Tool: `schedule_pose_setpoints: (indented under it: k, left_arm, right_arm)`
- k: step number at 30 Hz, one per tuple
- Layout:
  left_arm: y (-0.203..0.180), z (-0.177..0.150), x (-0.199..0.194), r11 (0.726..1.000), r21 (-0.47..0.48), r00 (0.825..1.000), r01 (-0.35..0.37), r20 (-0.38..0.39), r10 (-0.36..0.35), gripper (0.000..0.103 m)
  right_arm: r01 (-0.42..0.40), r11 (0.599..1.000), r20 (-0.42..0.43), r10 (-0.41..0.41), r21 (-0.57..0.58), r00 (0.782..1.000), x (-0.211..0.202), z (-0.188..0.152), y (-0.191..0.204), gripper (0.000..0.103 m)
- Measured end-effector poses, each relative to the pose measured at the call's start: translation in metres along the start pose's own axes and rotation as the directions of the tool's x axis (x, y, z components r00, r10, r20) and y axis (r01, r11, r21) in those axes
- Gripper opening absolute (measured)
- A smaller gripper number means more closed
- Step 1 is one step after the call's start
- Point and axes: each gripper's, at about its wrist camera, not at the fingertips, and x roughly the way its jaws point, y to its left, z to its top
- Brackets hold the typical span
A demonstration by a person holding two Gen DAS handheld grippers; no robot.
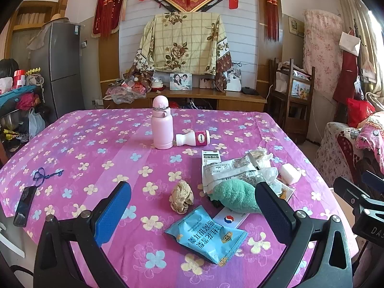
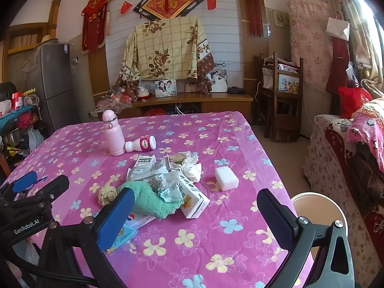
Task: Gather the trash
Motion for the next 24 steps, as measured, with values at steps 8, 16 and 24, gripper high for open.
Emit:
schedule_pose_setpoints:
  k: [8, 16, 24]
  left_arm:
    - [0.0, -0.001, 0.001, 1.0, 0.0, 1.0, -0.001, -0.006, 0.001, 0.103]
    - [0.002, -0.004, 0.004, 1.0, 0.0, 1.0, 0.0, -0.019, 0.0, 0.103]
    - [0.007, -0.011, 0.014, 1.0, 0.002, 0.998, -0.002, -0.068, 0.002, 0.103]
  right_arm:
    - [0.0, 1.0, -0.002, 0.0, 0.003, 1.0, 0.001, 0.0, -0.002, 0.103]
    - [0.003, 1.0, -0.007, -0.003, -0.002, 1.0, 0.002, -0.001, -0.003, 0.103]
    - [0.009, 1.0, -0.016, -0.009, -0.003, 1.0, 0.007, -0.002, -0.008, 0.103]
